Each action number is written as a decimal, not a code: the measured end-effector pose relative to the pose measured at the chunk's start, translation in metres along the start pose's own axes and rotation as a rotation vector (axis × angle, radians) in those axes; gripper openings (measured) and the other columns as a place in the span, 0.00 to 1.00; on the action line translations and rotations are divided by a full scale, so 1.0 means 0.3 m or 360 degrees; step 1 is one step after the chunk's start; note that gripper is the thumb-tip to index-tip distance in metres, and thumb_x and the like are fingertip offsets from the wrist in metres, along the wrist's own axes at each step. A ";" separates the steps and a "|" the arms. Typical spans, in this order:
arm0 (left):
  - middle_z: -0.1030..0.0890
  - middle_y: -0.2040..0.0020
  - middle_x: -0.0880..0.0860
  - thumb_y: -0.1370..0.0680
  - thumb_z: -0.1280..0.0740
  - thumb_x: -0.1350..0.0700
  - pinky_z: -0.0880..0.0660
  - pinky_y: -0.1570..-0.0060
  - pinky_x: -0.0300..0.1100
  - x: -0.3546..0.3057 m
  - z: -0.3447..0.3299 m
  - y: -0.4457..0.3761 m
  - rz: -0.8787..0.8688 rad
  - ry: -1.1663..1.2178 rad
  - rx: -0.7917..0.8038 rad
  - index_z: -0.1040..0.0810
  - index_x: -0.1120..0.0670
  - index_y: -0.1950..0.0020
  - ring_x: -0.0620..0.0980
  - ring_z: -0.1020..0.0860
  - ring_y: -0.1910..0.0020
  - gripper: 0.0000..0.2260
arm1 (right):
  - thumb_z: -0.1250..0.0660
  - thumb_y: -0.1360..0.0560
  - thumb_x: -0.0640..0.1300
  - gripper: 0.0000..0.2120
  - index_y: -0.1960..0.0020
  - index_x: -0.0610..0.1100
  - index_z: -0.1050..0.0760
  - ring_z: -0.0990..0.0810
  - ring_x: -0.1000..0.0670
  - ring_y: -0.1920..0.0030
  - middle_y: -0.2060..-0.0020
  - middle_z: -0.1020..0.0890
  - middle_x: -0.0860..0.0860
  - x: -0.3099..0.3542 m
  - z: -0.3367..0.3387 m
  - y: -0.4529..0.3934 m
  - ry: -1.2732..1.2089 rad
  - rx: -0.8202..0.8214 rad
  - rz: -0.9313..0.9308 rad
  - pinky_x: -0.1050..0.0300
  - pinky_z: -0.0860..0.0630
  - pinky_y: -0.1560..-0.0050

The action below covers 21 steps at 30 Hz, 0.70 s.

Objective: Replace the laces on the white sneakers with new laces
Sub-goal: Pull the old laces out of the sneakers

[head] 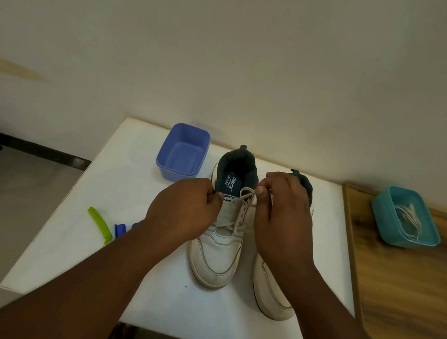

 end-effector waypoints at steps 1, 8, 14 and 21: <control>0.24 0.66 0.48 0.17 0.42 0.43 0.33 0.66 0.37 -0.001 0.002 0.001 0.0002 0.0002 0.0002 0.29 0.48 0.61 0.47 0.24 0.65 0.16 | 0.41 0.16 0.43 0.07 0.49 0.46 0.25 0.25 0.52 0.51 0.53 0.22 0.51 -0.004 0.011 -0.003 -0.0076 -0.0040 -0.0078 0.48 0.23 0.46; 0.24 0.46 0.47 0.25 0.28 0.42 0.31 0.55 0.34 -0.052 0.047 0.002 -0.0245 0.0102 -0.0258 0.25 0.47 0.43 0.45 0.25 0.49 0.16 | 0.46 0.16 0.39 0.12 0.52 0.47 0.26 0.26 0.49 0.66 0.69 0.25 0.48 0.028 0.131 -0.049 -0.1769 -0.0322 -0.0450 0.55 0.25 0.62; 0.48 0.19 0.49 0.25 0.36 0.33 0.58 0.24 0.64 -0.076 -0.023 0.024 -0.0509 -0.0484 0.0011 0.23 0.36 0.39 0.58 0.57 0.20 0.17 | 0.46 0.16 0.36 0.09 0.49 0.44 0.28 0.35 0.49 0.73 0.73 0.33 0.48 0.045 0.256 -0.057 -0.1554 -0.0973 -0.0080 0.54 0.37 0.72; 0.47 0.20 0.44 0.23 0.36 0.37 0.66 0.27 0.66 -0.090 -0.014 0.028 -0.0489 -0.0552 0.0075 0.18 0.36 0.47 0.56 0.62 0.20 0.10 | 0.46 0.18 0.41 0.14 0.58 0.45 0.27 0.29 0.49 0.75 0.72 0.27 0.52 0.089 0.238 -0.013 -0.1173 -0.0799 0.0329 0.58 0.32 0.71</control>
Point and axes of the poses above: each hand's wrist, its own y-axis away from the middle knuckle, its own z-axis out of the back of the hand, x = y × z, the point moved 4 cm from there along -y, towards the middle knuckle
